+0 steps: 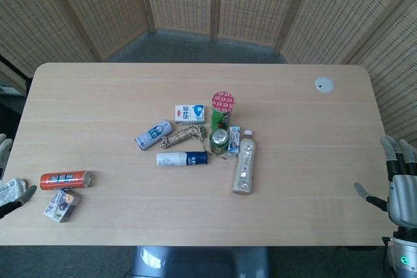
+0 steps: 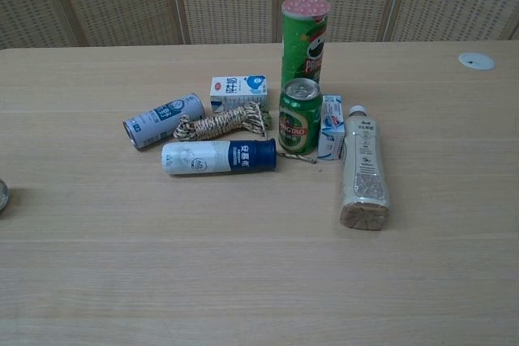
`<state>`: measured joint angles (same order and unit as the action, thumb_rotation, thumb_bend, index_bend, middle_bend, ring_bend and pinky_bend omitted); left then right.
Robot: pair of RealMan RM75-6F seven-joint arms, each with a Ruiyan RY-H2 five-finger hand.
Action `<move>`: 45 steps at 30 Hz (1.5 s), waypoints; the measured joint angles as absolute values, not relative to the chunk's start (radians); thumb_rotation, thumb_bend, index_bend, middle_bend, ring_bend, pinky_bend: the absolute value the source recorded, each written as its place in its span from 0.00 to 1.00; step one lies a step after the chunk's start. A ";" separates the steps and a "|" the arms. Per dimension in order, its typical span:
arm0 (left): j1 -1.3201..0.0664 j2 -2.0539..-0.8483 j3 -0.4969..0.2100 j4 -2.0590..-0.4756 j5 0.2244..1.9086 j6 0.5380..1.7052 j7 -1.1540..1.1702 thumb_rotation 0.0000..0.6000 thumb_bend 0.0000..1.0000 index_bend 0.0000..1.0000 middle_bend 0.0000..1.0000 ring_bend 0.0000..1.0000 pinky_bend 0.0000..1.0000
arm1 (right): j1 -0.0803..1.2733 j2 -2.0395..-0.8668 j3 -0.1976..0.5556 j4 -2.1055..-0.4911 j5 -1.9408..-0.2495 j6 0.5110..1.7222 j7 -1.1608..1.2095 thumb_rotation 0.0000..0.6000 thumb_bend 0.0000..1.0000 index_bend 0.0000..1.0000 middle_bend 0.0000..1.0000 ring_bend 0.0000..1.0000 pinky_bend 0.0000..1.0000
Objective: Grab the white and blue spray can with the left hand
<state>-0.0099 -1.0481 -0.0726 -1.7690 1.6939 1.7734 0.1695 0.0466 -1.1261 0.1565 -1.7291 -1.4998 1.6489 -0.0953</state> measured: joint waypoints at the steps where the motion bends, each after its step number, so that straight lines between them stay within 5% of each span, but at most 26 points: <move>1: -0.010 -1.048 -0.073 -1.768 1.692 1.771 0.170 1.00 0.00 0.00 0.00 0.00 0.00 | 0.046 -1.126 0.156 -1.730 -1.500 1.648 -0.095 0.96 0.00 0.00 0.00 0.00 0.00; 13: -0.053 -1.039 -0.073 -1.761 1.683 1.667 0.193 1.00 0.00 0.00 0.00 0.00 0.00 | 0.043 -1.114 0.156 -1.741 -1.491 1.638 -0.079 0.96 0.00 0.00 0.00 0.00 0.00; 27: -0.380 -1.009 -0.090 -1.856 1.536 1.013 0.425 1.00 0.00 0.00 0.00 0.00 0.00 | 0.041 -1.096 0.153 -1.762 -1.492 1.628 -0.054 0.96 0.00 0.00 0.00 0.00 0.00; 35: -0.565 -1.197 -0.124 -1.905 1.159 0.897 0.797 1.00 0.00 0.00 0.00 0.00 0.00 | 0.039 -1.073 0.151 -1.762 -1.482 1.611 -0.005 0.96 0.00 0.00 0.00 0.00 0.00; 45: -0.810 -1.555 -0.138 -1.794 0.755 0.985 1.114 1.00 0.00 0.00 0.00 0.00 0.00 | 0.039 -1.052 0.152 -1.762 -1.470 1.592 0.052 0.96 0.00 0.00 0.00 0.00 0.00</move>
<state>-0.8099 -1.5546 -0.1384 -1.7945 0.7551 0.9849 1.1141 0.0385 -1.0522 0.1516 -1.7618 -1.4702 1.5920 0.0518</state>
